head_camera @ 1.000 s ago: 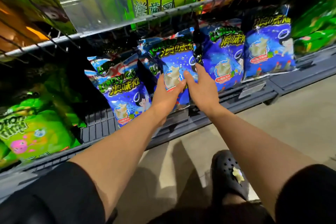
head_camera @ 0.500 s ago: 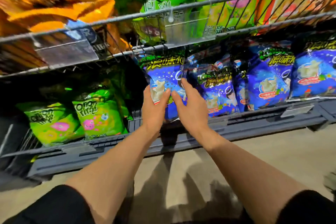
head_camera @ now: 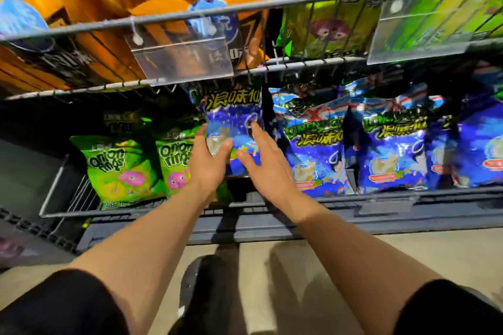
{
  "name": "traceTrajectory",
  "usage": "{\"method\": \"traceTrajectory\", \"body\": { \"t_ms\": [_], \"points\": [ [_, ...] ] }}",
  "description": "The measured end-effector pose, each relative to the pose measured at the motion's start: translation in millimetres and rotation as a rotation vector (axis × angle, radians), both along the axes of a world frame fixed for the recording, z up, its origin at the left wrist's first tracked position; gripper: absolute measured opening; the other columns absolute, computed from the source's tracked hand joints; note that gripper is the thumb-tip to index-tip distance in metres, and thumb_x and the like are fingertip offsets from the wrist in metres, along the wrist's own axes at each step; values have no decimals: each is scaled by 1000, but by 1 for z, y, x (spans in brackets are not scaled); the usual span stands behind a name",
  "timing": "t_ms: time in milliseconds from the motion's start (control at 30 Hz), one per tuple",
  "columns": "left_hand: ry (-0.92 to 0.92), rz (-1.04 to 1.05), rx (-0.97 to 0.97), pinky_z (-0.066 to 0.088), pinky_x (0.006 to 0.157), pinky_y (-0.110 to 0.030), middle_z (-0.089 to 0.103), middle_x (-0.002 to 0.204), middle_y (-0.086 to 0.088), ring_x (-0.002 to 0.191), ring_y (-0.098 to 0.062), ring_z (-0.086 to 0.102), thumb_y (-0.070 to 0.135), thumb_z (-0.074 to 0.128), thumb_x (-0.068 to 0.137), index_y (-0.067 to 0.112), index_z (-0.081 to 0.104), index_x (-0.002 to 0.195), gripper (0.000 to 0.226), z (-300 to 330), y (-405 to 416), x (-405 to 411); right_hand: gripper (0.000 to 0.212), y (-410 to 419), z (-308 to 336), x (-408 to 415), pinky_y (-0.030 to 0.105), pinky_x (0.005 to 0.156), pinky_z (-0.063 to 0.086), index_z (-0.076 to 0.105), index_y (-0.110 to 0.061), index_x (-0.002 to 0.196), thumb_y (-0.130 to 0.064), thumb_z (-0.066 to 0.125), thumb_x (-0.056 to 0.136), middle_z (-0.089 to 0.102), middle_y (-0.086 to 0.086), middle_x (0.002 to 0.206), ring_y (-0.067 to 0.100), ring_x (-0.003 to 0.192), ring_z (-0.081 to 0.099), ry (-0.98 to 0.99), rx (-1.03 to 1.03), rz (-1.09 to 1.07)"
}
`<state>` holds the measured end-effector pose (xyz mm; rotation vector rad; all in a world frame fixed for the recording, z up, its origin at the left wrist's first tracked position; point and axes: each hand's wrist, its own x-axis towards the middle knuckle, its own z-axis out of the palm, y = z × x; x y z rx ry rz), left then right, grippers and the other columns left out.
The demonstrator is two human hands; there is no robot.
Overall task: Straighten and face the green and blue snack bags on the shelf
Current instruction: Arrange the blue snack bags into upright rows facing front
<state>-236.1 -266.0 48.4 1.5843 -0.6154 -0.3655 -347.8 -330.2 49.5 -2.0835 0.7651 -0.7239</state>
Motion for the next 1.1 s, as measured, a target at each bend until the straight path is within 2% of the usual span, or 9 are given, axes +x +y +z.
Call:
{"method": "traceTrajectory", "body": {
  "t_ms": [200,300,400,467,567,667,800,900,1100],
  "points": [
    [57,-48,57,53,91,-47,68,110,-12,90,-24,64,26,70,78,16,52,121,47,-19,-40,19,63,-20,-17,11,38,117,22,19,-25,150,-41,46,96,23,6,156,20,144,19,104,31,-114],
    [65,14,108,54,88,-44,67,118,-11,101,-30,65,21,67,84,19,44,139,60,-30,-61,21,56,-28,-22,10,37,107,33,28,-21,147,-39,45,97,38,7,144,25,133,35,143,21,-152],
    [25,110,212,49,90,-42,64,119,-21,107,-35,62,29,58,84,6,50,134,55,-34,-78,22,48,-36,-24,11,36,97,38,42,-15,139,-35,48,96,50,8,129,27,120,46,149,-46,-216],
    [61,94,284,46,89,-33,59,125,-27,114,-37,58,36,40,76,-6,51,130,69,-37,-88,27,45,-44,-28,13,36,96,37,46,-12,135,-33,50,95,53,10,126,29,120,46,173,-101,-247],
    [17,68,264,44,70,-9,49,142,-18,125,-34,51,28,39,92,3,37,143,57,-42,-105,30,49,-52,-33,11,36,97,37,46,-8,135,-33,49,94,53,14,125,32,118,46,194,-133,-283],
    [-120,116,194,40,90,-31,51,139,-16,116,-38,56,28,46,85,8,33,146,66,-51,-122,42,50,-60,-40,12,35,104,32,46,-4,135,-32,49,94,52,17,130,32,125,43,233,-141,-277],
    [-82,102,213,36,89,-14,53,139,-11,122,-27,54,34,45,86,16,28,150,69,-65,-139,51,58,-65,-46,18,35,111,24,45,0,136,-37,45,91,49,21,135,33,132,37,256,-132,-255],
    [-105,185,203,33,96,-26,50,141,-16,124,-30,51,24,46,94,15,26,151,61,-68,-153,59,67,-65,-47,19,39,112,27,47,1,135,-41,39,83,50,23,134,34,132,37,225,-110,-271],
    [-26,120,199,38,95,-22,52,137,-21,123,-32,52,1,50,93,6,25,149,62,-85,-177,72,59,-66,-58,16,40,113,29,49,0,133,-38,46,88,48,23,135,32,135,35,193,-120,-258]
  ]
}}
